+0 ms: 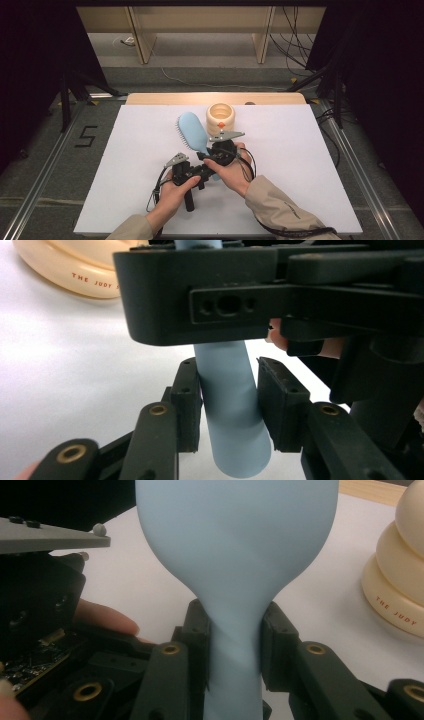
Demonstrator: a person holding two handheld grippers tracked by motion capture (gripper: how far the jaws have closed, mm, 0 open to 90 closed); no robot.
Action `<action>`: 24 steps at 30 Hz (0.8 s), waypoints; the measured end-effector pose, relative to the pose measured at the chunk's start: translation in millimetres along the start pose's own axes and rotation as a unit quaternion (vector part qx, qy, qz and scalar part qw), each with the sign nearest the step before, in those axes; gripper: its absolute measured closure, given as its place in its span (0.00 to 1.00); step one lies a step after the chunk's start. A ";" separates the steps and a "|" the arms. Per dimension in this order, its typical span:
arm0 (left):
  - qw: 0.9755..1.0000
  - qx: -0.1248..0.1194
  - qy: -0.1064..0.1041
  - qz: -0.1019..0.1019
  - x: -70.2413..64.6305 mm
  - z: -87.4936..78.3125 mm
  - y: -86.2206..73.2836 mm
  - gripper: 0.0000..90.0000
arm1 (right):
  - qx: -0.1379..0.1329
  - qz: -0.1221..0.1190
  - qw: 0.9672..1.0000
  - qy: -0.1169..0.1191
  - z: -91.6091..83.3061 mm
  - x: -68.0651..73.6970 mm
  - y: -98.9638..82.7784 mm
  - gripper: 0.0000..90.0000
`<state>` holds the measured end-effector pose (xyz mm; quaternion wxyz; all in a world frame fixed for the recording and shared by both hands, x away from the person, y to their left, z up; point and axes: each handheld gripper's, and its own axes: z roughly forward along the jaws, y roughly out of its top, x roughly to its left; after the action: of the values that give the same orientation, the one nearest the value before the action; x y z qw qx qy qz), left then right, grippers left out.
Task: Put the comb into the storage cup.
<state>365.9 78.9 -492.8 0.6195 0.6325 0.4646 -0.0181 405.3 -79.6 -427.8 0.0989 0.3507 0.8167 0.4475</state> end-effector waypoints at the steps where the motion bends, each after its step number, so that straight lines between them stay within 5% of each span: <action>1: 1.000 -0.001 -0.001 -0.003 0.1 -0.2 0.1 0.71 | -0.002 -0.001 1.000 0.000 -0.2 0.1 0.1 0.78; 5: 1.000 -0.006 -0.006 -0.020 2.4 -1.7 0.9 0.73 | -0.005 -0.004 1.000 0.003 -0.9 0.4 0.8 0.78; 24: 0.999 -0.015 -0.024 -0.039 4.1 -3.6 1.5 0.73 | -0.015 -0.017 1.000 0.004 -0.7 2.6 1.4 0.76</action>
<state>367.2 84.3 -493.4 0.6385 0.6039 0.4744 -0.0505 403.7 -77.9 -425.8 0.1085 0.3336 0.8158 0.4598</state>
